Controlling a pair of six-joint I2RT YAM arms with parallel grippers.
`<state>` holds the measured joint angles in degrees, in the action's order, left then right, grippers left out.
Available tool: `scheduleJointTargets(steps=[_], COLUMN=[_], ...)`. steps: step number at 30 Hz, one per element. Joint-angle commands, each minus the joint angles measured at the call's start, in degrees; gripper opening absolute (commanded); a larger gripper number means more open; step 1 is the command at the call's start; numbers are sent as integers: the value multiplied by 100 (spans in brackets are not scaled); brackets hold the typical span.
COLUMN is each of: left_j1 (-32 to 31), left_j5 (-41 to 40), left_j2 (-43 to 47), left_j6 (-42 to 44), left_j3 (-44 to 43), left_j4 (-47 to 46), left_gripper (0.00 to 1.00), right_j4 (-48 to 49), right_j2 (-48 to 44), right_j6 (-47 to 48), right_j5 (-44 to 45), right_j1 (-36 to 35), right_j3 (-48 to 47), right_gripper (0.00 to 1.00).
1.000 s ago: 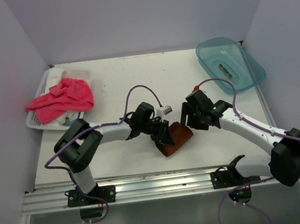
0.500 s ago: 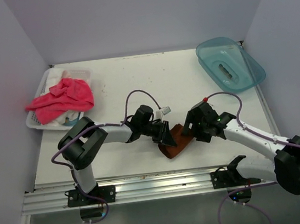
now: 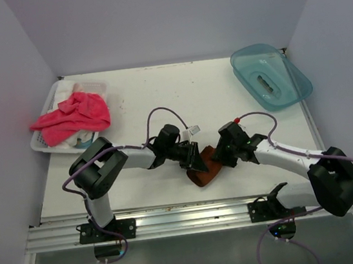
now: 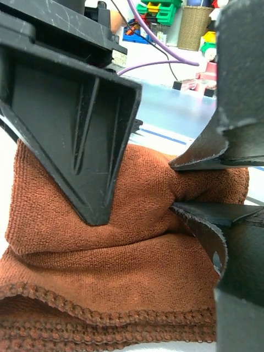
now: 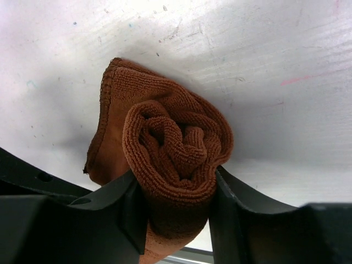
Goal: Roll the towels
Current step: Roll the towel
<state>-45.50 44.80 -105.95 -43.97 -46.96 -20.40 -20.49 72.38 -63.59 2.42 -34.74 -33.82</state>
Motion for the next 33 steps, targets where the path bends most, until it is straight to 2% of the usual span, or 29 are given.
scheduleJointTargets(steps=[1,2,3,8,9,11,12,14,17,19,21,33], left_j1=[14,23,41,102,102,85,24,-64,-380,-705,-968,-1594], left_j5=[-15,-32,-58,-671,-804,-1373,-1586,-1973,-3007,-3336,-3635,-4892], left_j2=[4,65,101,600,706,1031,1111,1295,1384,1393,1384,1850], left_j6=[-7,11,54,792,889,1117,1205,1425,1750,1969,2067,2507], left_j3=[55,47,20,-331,-427,-533,-586,-691,-893,-999,-982,-226], left_j4=[-289,-263,-106,1071,1395,1670,1976,2284,2620,2761,2700,1637], left_gripper=[24,27,34,48,64,78,80,80,82,82,82,80], right_j4=[90,46,10,-464,-543,-763,-816,-921,-1044,-1115,-1141,-1238], right_j2=[171,241,285,847,1048,1199,1260,1384,1481,1507,1498,1568], right_j6=[-101,-31,4,329,356,374,374,400,453,479,497,541], right_j5=[259,329,391,646,664,699,682,664,646,602,576,312], right_j1=[-68,-68,-77,-77,-77,-68,-77,-77,-77,-77,-77,117], right_j3=[-247,-291,-405,-932,-1133,-1301,-1433,-1539,-1715,-1794,-1856,-1979], right_gripper=[40,34,32,18,17,13,13,13,13,13,14,16])
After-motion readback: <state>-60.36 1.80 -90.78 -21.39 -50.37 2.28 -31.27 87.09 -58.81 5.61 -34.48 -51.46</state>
